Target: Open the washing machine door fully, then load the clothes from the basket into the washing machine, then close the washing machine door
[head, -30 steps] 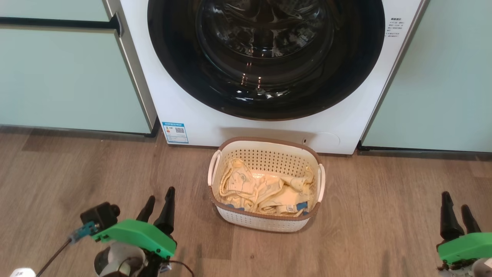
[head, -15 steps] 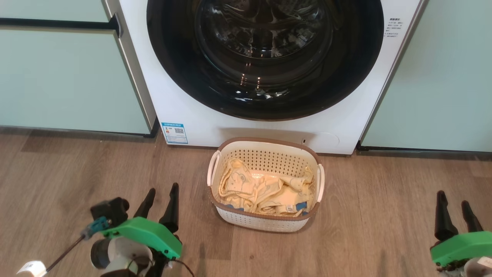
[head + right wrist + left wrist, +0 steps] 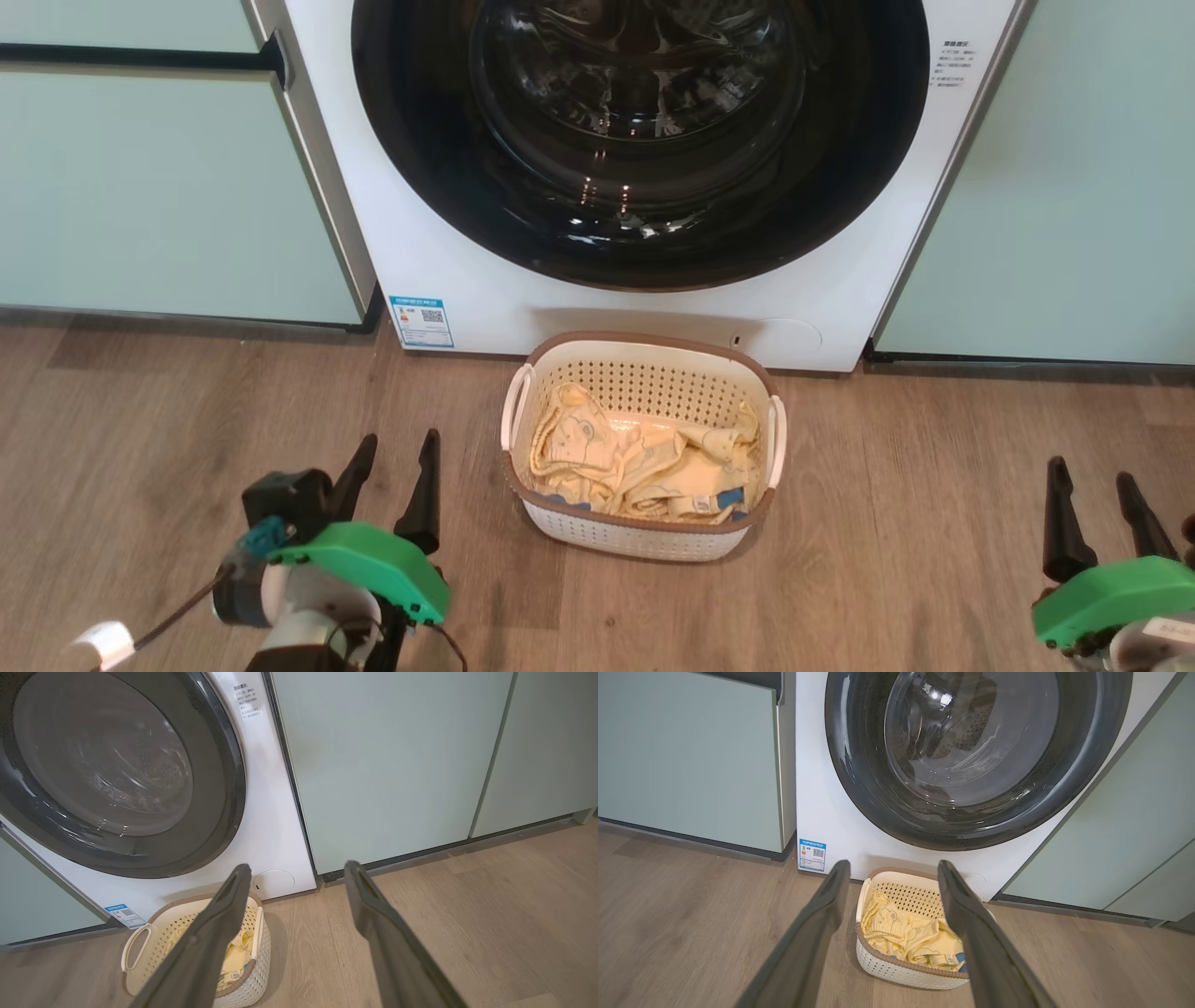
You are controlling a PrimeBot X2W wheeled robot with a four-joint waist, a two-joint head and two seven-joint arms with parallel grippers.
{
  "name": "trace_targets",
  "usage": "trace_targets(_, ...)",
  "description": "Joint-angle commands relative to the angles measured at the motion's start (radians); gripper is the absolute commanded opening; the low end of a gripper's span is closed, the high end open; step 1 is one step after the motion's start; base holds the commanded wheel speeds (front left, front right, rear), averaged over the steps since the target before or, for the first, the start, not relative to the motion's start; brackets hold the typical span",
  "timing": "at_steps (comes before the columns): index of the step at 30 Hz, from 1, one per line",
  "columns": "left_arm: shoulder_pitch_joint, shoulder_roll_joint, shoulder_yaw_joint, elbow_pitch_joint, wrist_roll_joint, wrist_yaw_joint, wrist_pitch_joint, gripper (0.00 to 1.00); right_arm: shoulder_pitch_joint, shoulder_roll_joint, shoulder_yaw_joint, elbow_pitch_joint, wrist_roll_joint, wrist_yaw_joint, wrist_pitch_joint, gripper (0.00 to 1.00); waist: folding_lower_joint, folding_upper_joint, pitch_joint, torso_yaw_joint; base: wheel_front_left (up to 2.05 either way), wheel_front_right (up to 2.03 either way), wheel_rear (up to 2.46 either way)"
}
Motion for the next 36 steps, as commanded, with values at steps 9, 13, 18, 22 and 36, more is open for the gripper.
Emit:
trace_targets(9, -0.074, 0.021, 0.013, -0.023, 0.139, 0.009, -0.042, 1.0, -0.073, -0.023, 0.028, -0.037, -0.129, -0.003, -0.044, 1.0, 0.0, 0.0, 0.003, -0.002, 0.0, 0.0, 0.0)
trace_targets(13, -0.08, 0.02, 0.009, -0.024, 0.201, 0.013, -0.057, 1.0, -0.075, -0.022, 0.037, -0.046, -0.188, -0.003, -0.059, 1.0, 0.0, 0.0, 0.003, -0.001, 0.0, 0.0, 0.0)
trace_targets(18, -0.087, 0.019, 0.007, -0.026, 0.261, 0.017, -0.072, 1.0, -0.076, -0.02, 0.044, -0.06, -0.245, -0.003, -0.073, 1.0, 0.0, 0.0, 0.005, -0.001, 0.0, 0.0, 0.0)
trace_targets(22, -0.094, 0.018, 0.008, -0.024, 0.307, 0.023, -0.084, 1.0, -0.075, -0.019, 0.047, -0.072, -0.292, -0.003, -0.085, 1.0, 0.0, 0.0, 0.006, -0.002, 0.0, 0.0, 0.0)
trace_targets(36, -0.096, 0.011, 0.017, -0.012, 0.328, 0.026, -0.09, 1.0, -0.058, -0.005, 0.023, -0.094, -0.309, -0.003, -0.091, 1.0, 0.0, 0.0, 0.004, -0.002, 0.0, 0.0, 0.0)
